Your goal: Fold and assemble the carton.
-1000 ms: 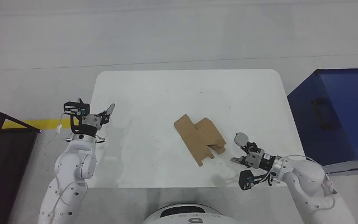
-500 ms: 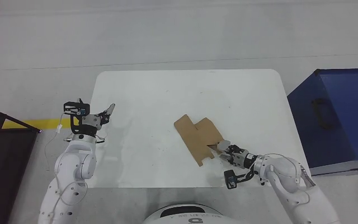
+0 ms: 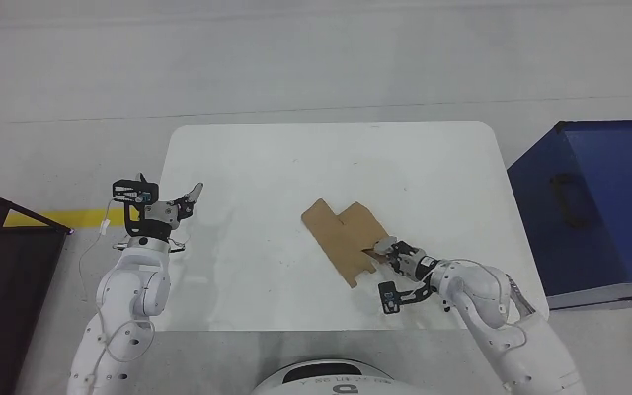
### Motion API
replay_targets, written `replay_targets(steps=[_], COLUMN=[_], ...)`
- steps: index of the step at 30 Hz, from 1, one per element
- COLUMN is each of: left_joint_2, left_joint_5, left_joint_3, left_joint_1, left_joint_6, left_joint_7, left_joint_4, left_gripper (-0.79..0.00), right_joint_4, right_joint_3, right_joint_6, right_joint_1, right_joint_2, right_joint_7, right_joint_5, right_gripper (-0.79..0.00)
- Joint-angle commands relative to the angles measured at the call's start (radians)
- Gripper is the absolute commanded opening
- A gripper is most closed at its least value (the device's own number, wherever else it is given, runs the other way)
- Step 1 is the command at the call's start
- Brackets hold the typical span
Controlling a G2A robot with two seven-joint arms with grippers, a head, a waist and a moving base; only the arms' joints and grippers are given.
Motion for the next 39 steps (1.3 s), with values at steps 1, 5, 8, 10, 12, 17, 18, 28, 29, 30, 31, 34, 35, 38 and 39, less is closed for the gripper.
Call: replay_targets(steps=[1, 5, 8, 10, 12, 17, 18, 28, 29, 30, 31, 34, 35, 38, 39], left_joint_2=[0.0, 0.0, 0.0, 0.0, 0.0, 0.0, 0.0, 0.0, 0.0, 0.0, 0.0, 0.0, 0.0, 0.0, 0.0], left_joint_5=[0.0, 0.0, 0.0, 0.0, 0.0, 0.0, 0.0, 0.0, 0.0, 0.0, 0.0, 0.0, 0.0, 0.0, 0.0], left_joint_3=[0.0, 0.0, 0.0, 0.0, 0.0, 0.0, 0.0, 0.0, 0.0, 0.0, 0.0, 0.0, 0.0, 0.0, 0.0], left_joint_1=[0.0, 0.0, 0.0, 0.0, 0.0, 0.0, 0.0, 0.0, 0.0, 0.0, 0.0, 0.0, 0.0, 0.0, 0.0], left_joint_6=[0.0, 0.0, 0.0, 0.0, 0.0, 0.0, 0.0, 0.0, 0.0, 0.0, 0.0, 0.0, 0.0, 0.0, 0.0], left_joint_7=[0.0, 0.0, 0.0, 0.0, 0.0, 0.0, 0.0, 0.0, 0.0, 0.0, 0.0, 0.0, 0.0, 0.0, 0.0], left_joint_4=[0.0, 0.0, 0.0, 0.0, 0.0, 0.0, 0.0, 0.0, 0.0, 0.0, 0.0, 0.0, 0.0, 0.0, 0.0], left_gripper=[0.0, 0.0, 0.0, 0.0, 0.0, 0.0, 0.0, 0.0, 0.0, 0.0, 0.0, 0.0, 0.0, 0.0, 0.0], right_joint_4=[0.001, -0.044, -0.12, -0.188, -0.27, -0.415, -0.429, -0.464, -0.462, -0.456, -0.451, -0.454, -0.454, -0.454, -0.454], right_joint_3=[-0.011, -0.008, 0.031, 0.065, 0.066, 0.015, 0.0, -0.119, -0.149, -0.18, -0.215, -0.342, -0.342, -0.342, -0.342], right_joint_6=[-0.001, 0.036, 0.105, 0.175, 0.247, 0.397, 0.406, 0.344, 0.33, 0.316, 0.304, 0.295, 0.295, 0.295, 0.295], right_joint_1=[0.015, 0.02, -0.005, -0.029, -0.058, -0.082, -0.074, 0.14, 0.166, 0.194, 0.22, 0.247, 0.247, 0.247, 0.247], right_joint_2=[-0.002, -0.004, -0.007, -0.01, -0.015, -0.025, -0.025, 0.106, 0.121, 0.135, 0.149, 0.172, 0.172, 0.172, 0.172], right_joint_7=[0.021, 0.086, 0.172, 0.292, 0.402, 0.639, 0.658, 0.803, 0.827, 0.857, 0.885, 0.928, 0.928, 0.928, 0.928], right_joint_5=[0.007, 0.011, 0.053, 0.046, 0.004, -0.274, -0.276, -0.276, -0.276, -0.276, -0.276, -0.276, -0.276, -0.276, -0.276], right_gripper=[-0.785, -0.785, -0.785, -0.785, -0.785, -0.785, -0.785, -0.785, -0.785, -0.785, -0.785, -0.785, -0.785, -0.785, -0.785])
